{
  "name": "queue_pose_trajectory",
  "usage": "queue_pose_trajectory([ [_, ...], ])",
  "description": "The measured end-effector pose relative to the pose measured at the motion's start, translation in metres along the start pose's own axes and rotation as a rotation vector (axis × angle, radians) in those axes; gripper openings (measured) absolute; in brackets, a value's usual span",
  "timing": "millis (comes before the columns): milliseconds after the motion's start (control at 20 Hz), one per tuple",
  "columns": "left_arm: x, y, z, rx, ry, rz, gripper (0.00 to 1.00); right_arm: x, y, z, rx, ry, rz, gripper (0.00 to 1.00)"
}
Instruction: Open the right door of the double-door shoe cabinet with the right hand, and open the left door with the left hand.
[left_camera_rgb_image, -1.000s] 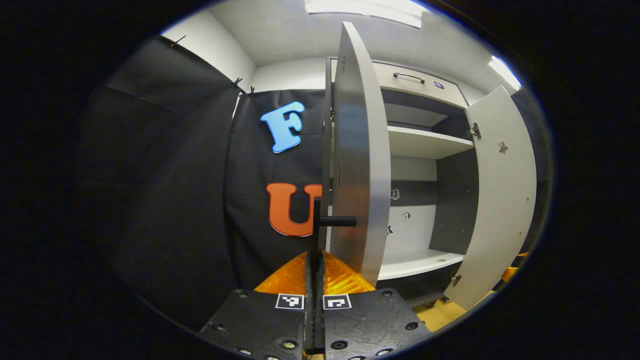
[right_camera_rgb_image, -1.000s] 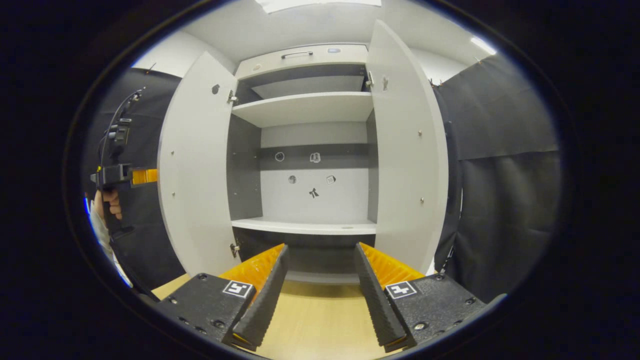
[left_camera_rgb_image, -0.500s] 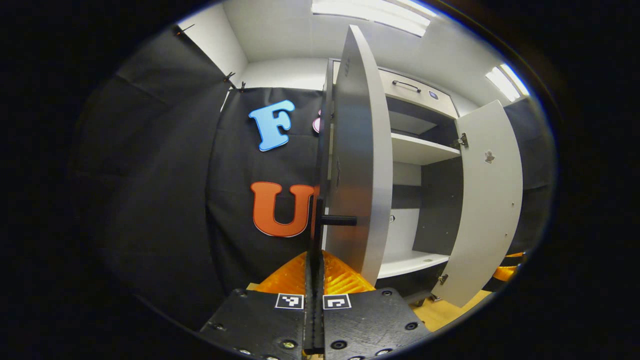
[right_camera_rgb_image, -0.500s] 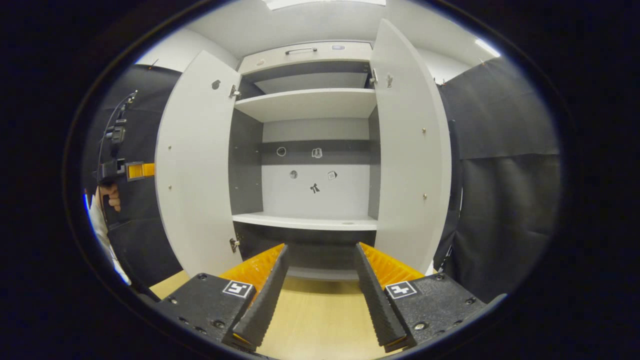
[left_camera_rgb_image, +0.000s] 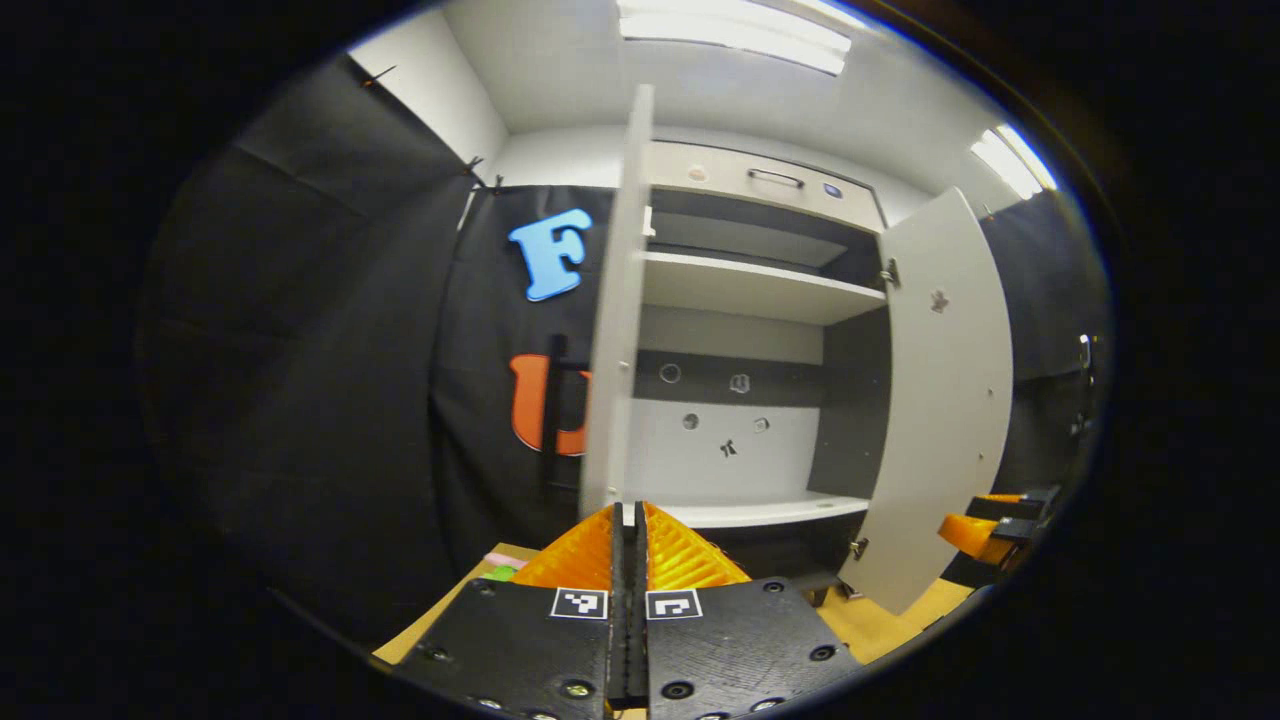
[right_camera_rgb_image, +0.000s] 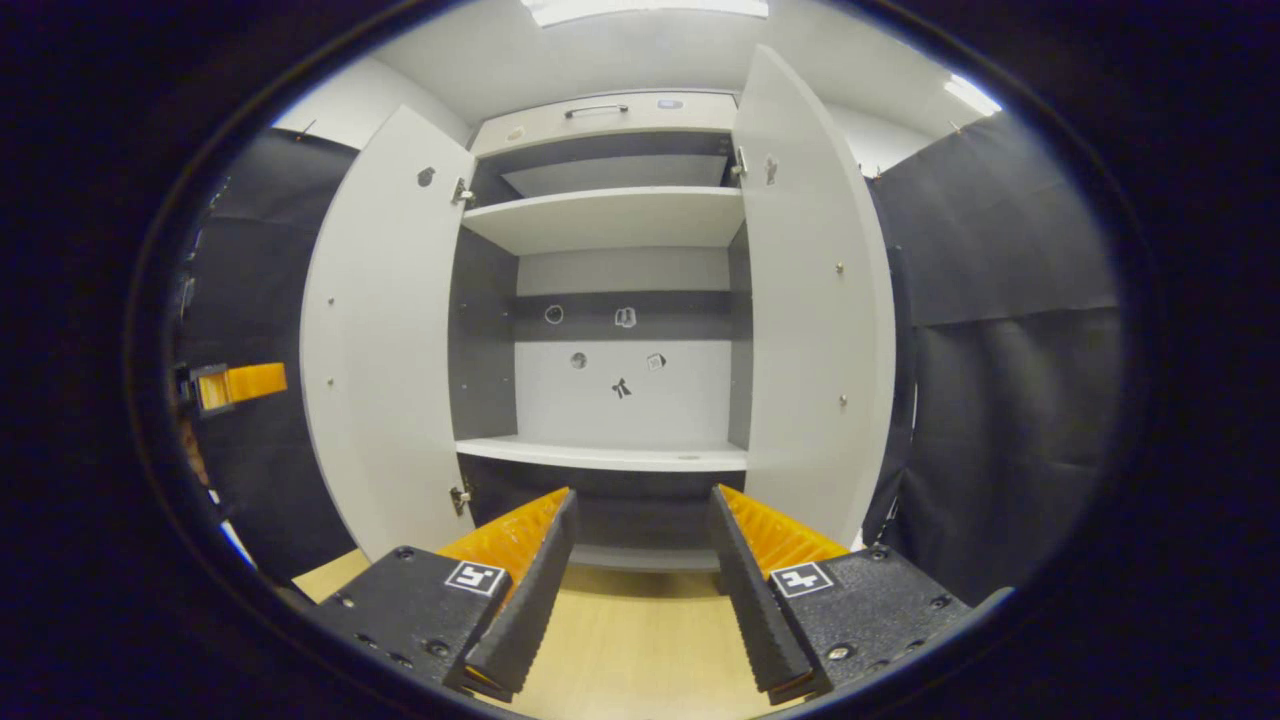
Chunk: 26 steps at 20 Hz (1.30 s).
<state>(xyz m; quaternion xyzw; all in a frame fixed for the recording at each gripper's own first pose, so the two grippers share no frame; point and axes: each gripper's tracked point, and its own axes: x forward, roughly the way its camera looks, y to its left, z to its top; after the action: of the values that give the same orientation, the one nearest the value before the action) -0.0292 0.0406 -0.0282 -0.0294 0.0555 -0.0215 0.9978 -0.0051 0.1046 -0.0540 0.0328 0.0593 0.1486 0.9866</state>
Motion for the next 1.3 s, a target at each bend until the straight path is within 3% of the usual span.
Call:
queue_pose_trajectory([
  [50, 0.005, -0.019, -0.009, 0.003, 0.008, -0.031, 0.00, 0.001, 0.000, -0.001, -0.004, 0.003, -0.003, 0.82],
  [100, 0.009, -0.029, -0.016, 0.008, 0.011, -0.040, 0.10, 0.001, 0.004, 0.000, -0.005, 0.002, 0.004, 0.82],
  [150, 0.014, -0.036, -0.023, 0.022, 0.016, -0.043, 0.00, 0.001, 0.007, 0.000, -0.006, 0.004, 0.012, 0.82],
  [250, 0.021, -0.053, -0.031, 0.042, 0.019, -0.075, 0.00, -0.002, 0.007, -0.001, -0.016, 0.004, 0.012, 0.82],
  [350, 0.024, -0.060, -0.040, 0.051, 0.036, -0.077, 0.27, -0.003, 0.001, -0.001, -0.026, 0.001, -0.007, 0.82],
  [450, 0.030, -0.061, -0.045, 0.042, 0.047, -0.080, 0.40, -0.003, -0.003, -0.001, -0.023, -0.002, -0.017, 0.82],
  [500, 0.034, -0.064, -0.044, 0.018, 0.038, -0.089, 0.74, -0.003, -0.005, -0.002, -0.021, -0.002, -0.023, 0.82],
  [550, 0.035, -0.064, -0.042, -0.012, 0.027, -0.088, 0.75, -0.002, -0.008, -0.003, -0.019, -0.001, -0.029, 0.82],
  [600, 0.035, -0.062, -0.041, -0.037, 0.023, -0.080, 0.86, -0.002, -0.010, -0.004, -0.018, 0.002, -0.035, 0.82],
  [750, 0.038, -0.052, -0.044, -0.052, 0.037, -0.040, 0.92, 0.001, -0.016, -0.008, -0.013, 0.009, -0.049, 0.82],
  [1300, 0.030, -0.043, -0.046, -0.012, 0.015, 0.017, 0.92, 0.000, -0.012, -0.014, 0.020, -0.044, -0.008, 0.82],
])
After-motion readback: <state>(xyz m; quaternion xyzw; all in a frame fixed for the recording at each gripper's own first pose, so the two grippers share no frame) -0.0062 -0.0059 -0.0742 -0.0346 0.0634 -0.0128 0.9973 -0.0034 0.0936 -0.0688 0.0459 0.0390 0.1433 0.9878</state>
